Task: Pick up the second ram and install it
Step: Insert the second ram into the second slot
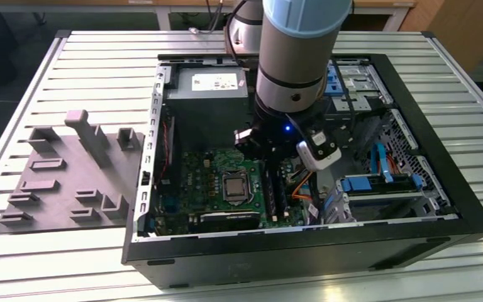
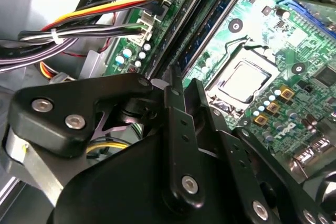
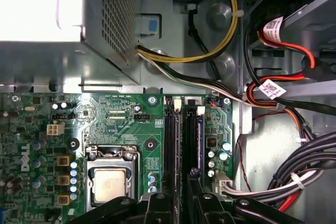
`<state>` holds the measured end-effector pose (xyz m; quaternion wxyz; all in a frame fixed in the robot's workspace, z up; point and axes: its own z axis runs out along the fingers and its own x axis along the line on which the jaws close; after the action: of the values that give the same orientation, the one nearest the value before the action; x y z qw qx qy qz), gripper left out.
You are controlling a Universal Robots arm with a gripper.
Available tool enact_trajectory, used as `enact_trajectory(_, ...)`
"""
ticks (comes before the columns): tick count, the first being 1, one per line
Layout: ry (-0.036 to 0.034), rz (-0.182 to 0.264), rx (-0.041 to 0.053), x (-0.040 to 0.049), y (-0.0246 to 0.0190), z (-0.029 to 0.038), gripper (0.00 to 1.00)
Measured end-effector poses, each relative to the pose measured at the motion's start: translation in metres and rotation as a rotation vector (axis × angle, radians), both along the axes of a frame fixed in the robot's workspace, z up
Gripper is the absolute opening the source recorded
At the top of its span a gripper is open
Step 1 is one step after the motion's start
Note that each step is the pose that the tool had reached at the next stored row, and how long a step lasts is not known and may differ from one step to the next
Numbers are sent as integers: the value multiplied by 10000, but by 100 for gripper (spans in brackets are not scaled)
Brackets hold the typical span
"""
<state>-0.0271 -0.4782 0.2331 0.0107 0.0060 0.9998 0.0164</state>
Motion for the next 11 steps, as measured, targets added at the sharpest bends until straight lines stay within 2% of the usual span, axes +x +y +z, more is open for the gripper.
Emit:
enact_trajectory(3,0,0,-1,0,0,40,26)
enact_trajectory(8,-2,2,-6,-1,0,45,26)
enact_trajectory(10,-109,0,-140,-121,0,46,26)
enact_trajectory(11,-114,1,-146,-127,0,46,26)
